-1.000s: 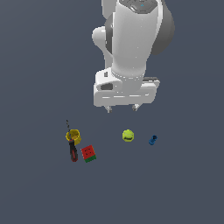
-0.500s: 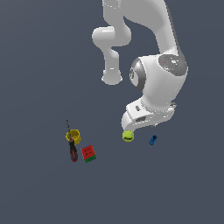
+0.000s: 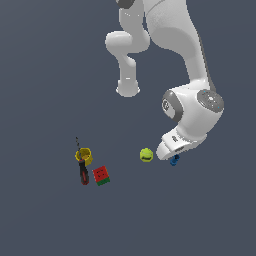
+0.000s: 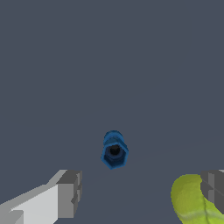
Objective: Pick up a designated object from a clutter of objects.
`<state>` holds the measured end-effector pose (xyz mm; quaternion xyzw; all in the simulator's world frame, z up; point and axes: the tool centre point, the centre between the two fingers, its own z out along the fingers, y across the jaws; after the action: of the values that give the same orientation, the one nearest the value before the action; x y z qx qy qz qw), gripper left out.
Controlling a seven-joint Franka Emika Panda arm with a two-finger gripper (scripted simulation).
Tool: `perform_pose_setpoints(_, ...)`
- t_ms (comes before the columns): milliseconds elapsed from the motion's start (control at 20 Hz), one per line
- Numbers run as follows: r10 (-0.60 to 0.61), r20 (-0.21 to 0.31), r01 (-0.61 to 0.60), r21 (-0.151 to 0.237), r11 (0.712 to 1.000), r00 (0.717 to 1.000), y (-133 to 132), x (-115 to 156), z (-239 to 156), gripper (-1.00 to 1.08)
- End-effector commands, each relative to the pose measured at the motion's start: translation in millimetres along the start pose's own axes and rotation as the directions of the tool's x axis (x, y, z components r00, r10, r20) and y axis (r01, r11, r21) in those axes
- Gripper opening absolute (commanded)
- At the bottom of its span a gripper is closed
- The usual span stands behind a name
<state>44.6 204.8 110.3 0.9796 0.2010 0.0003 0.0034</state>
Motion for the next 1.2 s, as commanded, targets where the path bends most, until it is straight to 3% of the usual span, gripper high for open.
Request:
perform_pose_setpoints(0, -0.015, -0.001, 0.015, 0.004, 1.000, 1.000, -9.5, 1.9, 9.9, 1.00)
perform_pose_setpoints(450, -0.025, 0.000, 0.025, 0.006, 1.000, 1.000, -15.8, 2.1, 19.7, 1.00)
perform_pose_setpoints(1150, -0.027, -0.001, 0.027, 0.007, 1.000, 1.000, -17.2, 2.6, 67.6, 1.00)
